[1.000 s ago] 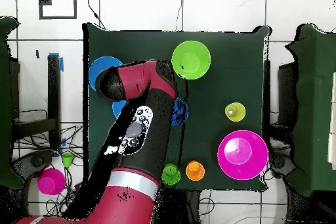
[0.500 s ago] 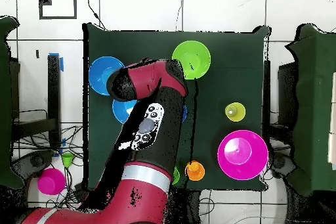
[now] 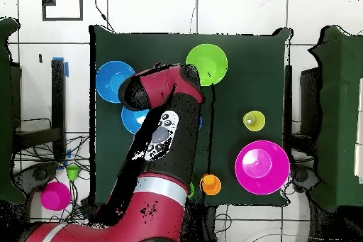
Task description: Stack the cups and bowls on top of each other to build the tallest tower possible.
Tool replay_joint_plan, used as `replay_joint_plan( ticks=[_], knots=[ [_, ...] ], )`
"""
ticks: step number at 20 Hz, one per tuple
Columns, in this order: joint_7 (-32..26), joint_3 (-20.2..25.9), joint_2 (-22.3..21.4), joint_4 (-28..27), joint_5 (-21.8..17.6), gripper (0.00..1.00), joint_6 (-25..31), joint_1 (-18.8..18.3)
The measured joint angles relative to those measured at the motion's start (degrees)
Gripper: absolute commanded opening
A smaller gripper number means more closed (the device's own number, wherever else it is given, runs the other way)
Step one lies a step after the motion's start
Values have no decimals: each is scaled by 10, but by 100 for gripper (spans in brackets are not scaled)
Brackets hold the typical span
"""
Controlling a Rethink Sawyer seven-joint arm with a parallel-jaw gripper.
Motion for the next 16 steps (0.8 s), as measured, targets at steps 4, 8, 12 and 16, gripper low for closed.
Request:
replay_joint_plan(
  ticks=[4, 8, 12, 16],
  knots=[
    [0, 9, 2, -2, -18, 100, -33, -3],
    [0, 12, 20, -18, -39, 100, -89, -5],
    [0, 13, 47, -40, -55, 100, -140, -8],
    [0, 14, 64, -52, -64, 100, -163, -10]
  ],
)
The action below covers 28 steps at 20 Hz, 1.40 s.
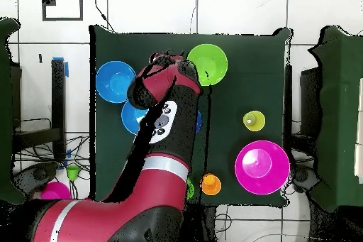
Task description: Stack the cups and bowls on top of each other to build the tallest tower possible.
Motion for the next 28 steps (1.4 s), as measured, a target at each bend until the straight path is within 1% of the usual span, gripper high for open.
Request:
replay_joint_plan(
  ticks=[10, 28],
  knots=[
    [0, -1, 29, -4, -6, 100, -11, -3],
    [0, -5, 32, -4, -6, 100, -11, -3]
  ],
)
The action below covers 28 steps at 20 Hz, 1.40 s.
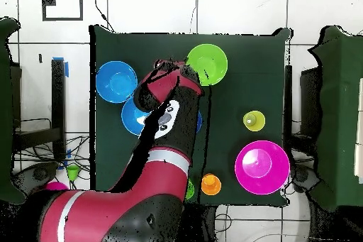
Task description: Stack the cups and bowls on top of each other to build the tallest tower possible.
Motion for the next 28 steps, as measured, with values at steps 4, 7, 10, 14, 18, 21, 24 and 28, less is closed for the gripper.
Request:
replay_joint_plan(
  ticks=[4, 7, 10, 14, 18, 21, 24, 28],
  knots=[
    [0, 0, -2, 1, 0, 100, 0, 0],
    [0, 0, -11, 5, 0, 100, 0, 0],
    [0, 0, -22, 9, 0, 100, 0, 2],
    [0, -1, -43, 12, 0, 100, 0, 7],
    [0, -1, -56, 12, 0, 100, 4, 11],
    [0, -1, -62, 12, 1, 100, 18, 10],
    [0, -2, -59, 12, 2, 100, 40, 10],
    [0, -3, -49, 12, 2, 100, 61, 10]
  ],
)
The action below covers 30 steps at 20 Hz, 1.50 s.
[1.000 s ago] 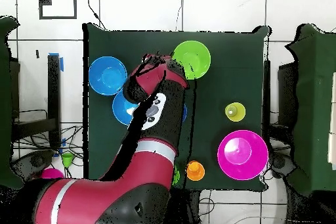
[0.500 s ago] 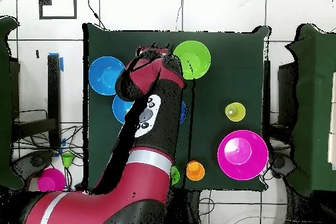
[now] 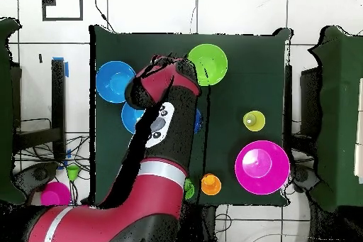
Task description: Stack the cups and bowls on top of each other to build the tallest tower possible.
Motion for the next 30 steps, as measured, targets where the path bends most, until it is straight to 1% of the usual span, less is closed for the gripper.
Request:
replay_joint_plan(
  ticks=[10, 20, 23, 30],
  knots=[
    [0, -2, 36, 0, 1, 100, 2, -1],
    [0, -56, 95, -4, 1, 100, 2, 22],
    [0, -66, 106, -10, 1, 100, 2, 20],
    [0, -69, 126, -25, 1, 100, 2, 6]
  ],
)
